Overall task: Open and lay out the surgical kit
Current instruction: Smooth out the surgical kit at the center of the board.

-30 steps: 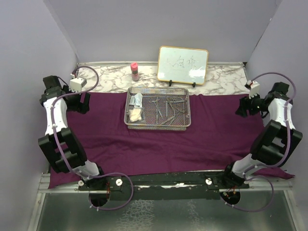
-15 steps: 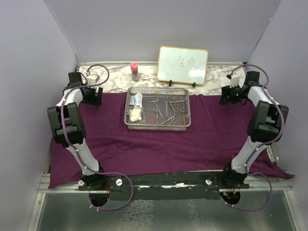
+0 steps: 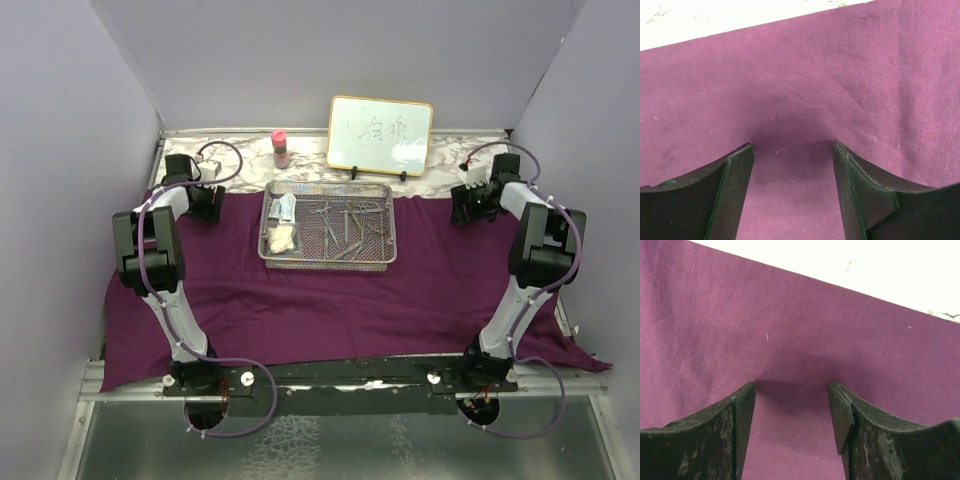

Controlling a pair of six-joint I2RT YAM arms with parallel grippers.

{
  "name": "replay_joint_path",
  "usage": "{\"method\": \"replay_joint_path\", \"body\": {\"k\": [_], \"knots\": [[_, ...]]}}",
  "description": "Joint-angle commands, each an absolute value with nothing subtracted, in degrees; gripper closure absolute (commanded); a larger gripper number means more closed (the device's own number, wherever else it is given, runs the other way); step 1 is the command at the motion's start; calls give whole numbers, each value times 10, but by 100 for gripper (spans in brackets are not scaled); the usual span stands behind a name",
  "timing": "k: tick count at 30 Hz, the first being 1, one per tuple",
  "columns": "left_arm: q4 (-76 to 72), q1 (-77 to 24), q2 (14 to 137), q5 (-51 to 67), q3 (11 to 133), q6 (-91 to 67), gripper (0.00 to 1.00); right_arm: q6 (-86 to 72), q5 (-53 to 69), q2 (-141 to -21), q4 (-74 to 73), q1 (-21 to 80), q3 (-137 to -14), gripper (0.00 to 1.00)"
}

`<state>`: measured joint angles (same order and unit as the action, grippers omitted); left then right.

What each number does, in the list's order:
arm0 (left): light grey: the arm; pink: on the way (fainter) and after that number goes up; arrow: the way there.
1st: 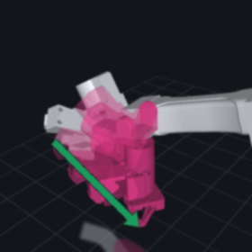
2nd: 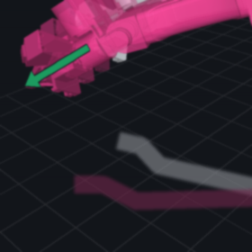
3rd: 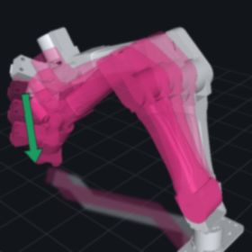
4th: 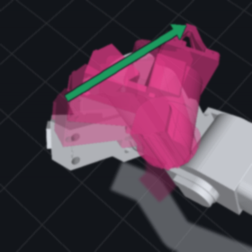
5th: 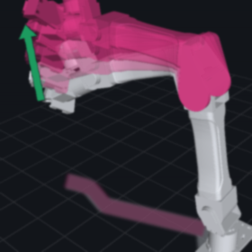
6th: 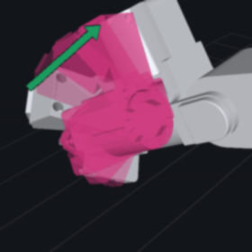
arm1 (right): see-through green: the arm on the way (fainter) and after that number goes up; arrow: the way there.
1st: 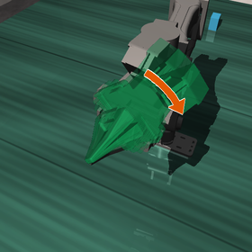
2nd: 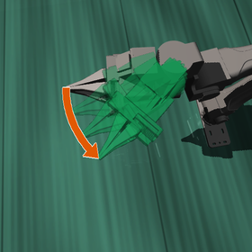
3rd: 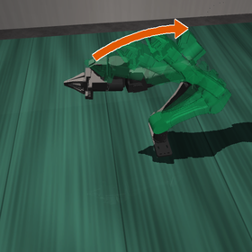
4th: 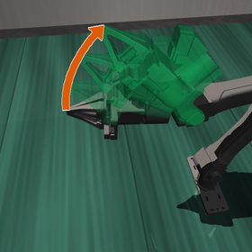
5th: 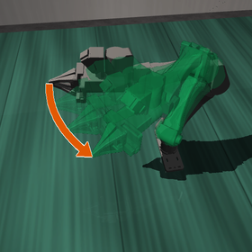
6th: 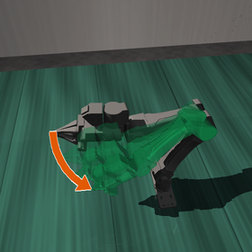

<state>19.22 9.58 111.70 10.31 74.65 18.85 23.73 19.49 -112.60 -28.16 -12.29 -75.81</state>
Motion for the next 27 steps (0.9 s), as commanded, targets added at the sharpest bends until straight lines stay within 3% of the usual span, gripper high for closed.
{"method": "replay_joint_path", "body": {"k": [1,9,17,27], "knots": [[182,90,1119,85,715,177,37,222,162,-1142,-249,-106,-732,41],[164,84,1110,97,666,156,53,216,156,-1153,-249,-91,-723,55],[162,83,1110,112,651,143,75,214,164,-1170,-259,-90,-729,78],[162,83,1101,136,650,142,100,212,173,-1157,-275,-90,-750,99]]}}
